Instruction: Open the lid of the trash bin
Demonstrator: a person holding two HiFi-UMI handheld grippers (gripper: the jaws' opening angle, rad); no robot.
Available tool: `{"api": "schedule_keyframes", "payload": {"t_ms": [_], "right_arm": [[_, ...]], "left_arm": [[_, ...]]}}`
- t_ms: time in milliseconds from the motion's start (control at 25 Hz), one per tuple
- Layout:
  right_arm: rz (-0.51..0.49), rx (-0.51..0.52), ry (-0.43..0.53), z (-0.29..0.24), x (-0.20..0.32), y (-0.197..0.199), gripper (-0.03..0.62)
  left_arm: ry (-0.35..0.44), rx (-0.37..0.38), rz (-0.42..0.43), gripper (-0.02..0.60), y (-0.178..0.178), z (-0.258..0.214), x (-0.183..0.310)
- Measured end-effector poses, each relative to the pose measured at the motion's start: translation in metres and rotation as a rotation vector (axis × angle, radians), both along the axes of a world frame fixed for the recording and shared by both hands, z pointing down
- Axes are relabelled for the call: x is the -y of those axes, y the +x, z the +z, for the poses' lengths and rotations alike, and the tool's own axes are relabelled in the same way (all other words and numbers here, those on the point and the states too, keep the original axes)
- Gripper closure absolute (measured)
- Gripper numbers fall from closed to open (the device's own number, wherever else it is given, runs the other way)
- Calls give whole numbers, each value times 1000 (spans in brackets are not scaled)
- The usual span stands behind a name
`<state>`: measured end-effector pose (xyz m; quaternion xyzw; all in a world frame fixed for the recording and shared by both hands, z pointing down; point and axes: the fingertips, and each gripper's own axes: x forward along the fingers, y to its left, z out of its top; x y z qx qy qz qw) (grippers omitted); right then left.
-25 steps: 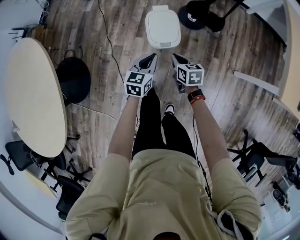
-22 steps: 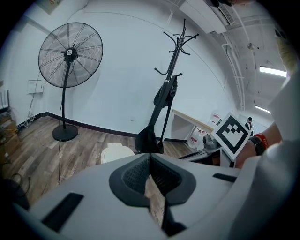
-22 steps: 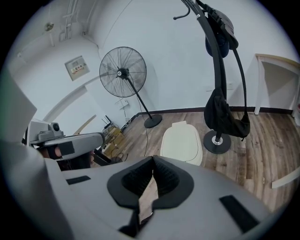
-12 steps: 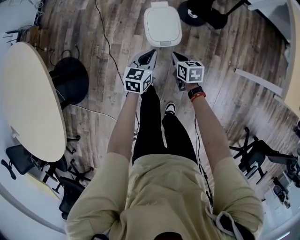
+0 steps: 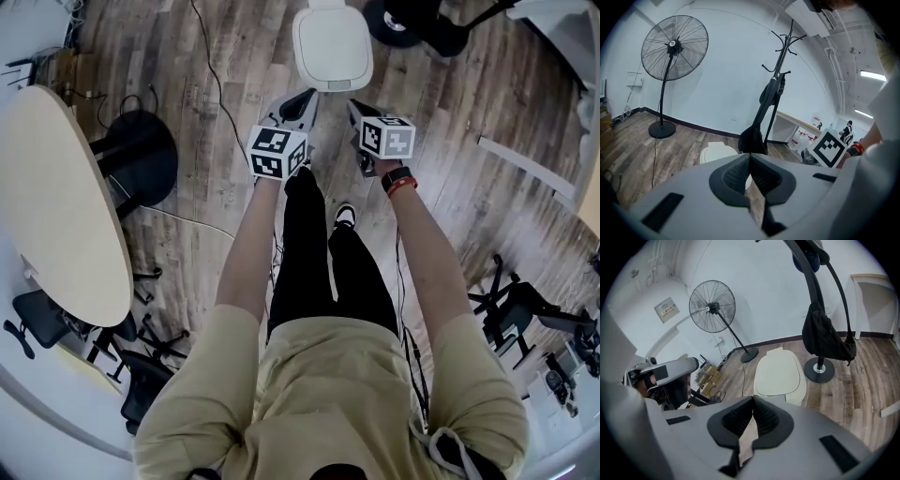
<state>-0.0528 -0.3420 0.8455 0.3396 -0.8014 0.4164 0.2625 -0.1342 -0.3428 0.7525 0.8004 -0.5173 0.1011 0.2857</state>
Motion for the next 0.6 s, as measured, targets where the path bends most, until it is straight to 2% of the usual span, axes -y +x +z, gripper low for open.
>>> {"api": "schedule_keyframes", "payload": {"t_ms": [280, 600], "right_arm": [[-8, -15, -46, 34, 13, -7, 592], [-3, -29, -56, 74, 26, -19, 592]], "left_arm": [[-2, 54, 69, 557, -1, 31, 17], [-12, 63, 104, 557, -4, 66, 24]]}}
